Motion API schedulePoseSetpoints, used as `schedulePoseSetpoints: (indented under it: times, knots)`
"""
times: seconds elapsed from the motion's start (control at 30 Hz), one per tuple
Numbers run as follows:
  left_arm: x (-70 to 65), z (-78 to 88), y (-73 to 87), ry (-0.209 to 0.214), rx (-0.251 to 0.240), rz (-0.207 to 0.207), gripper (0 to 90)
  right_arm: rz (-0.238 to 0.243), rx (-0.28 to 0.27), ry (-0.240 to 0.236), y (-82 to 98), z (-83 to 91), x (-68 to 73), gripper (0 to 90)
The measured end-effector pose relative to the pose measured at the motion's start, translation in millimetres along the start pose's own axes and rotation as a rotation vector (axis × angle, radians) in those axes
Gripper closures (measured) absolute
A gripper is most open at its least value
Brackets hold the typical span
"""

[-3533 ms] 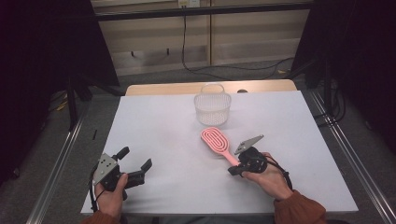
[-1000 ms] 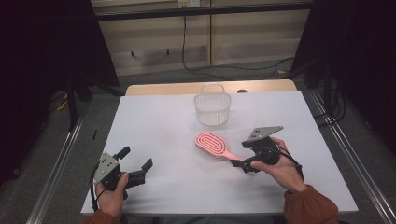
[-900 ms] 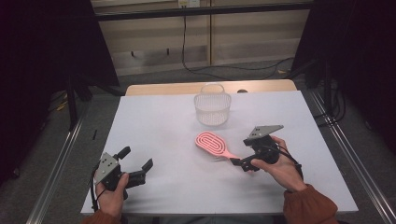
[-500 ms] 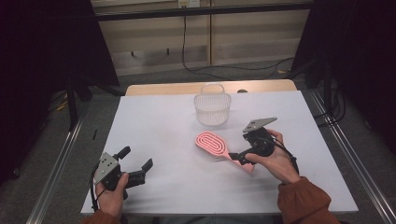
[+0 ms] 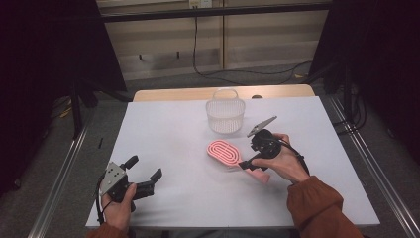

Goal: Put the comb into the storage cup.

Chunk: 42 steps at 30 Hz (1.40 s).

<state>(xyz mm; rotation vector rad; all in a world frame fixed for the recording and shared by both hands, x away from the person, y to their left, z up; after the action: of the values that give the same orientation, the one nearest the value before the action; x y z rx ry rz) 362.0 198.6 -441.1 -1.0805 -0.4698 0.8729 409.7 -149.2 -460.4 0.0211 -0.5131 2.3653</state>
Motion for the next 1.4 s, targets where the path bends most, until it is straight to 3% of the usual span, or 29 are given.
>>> schedulePoseSetpoints:
  times: [0.3, 0.63, 0.73, 0.93, 1.4]
  knots:
    - [0.1, -0.1, 0.1, 0.0, -0.001, 0.001, 2.7, 0.027, 0.105, -0.034, -1.2, -15.7, 3.1, 19.4]
    - [0.5, 0.0, -0.3, -0.001, -0.003, 0.003, 2.7, 0.054, 0.206, -0.023, -6.1, -26.1, 2.8, 30.8]
    - [0.7, 0.6, -0.5, -0.002, -0.003, 0.0, 2.7, 0.062, 0.221, -0.023, -5.2, -29.4, 3.2, 33.8]
    - [0.6, 0.0, -0.4, -0.003, 0.0, -0.002, 2.7, 0.082, 0.243, -0.015, -5.2, -31.1, 5.8, 51.2]
    - [1.2, 0.5, -0.6, -0.008, -0.003, -0.002, 2.7, 0.078, 0.262, -0.006, -5.7, -35.5, 6.2, 63.7]
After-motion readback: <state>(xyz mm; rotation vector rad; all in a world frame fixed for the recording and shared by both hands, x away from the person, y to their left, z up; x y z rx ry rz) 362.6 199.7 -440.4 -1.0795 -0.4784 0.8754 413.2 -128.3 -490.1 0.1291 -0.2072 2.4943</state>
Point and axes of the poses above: each handheld gripper's, and its own axes: z roughly backward along the jaws, y roughly out of its underside, x roughly to its left, the point moved 7 cm from there along -z, roughly forward along the jaws, and after that the axes turned 13 degrees about x, right-handed, at the moved point
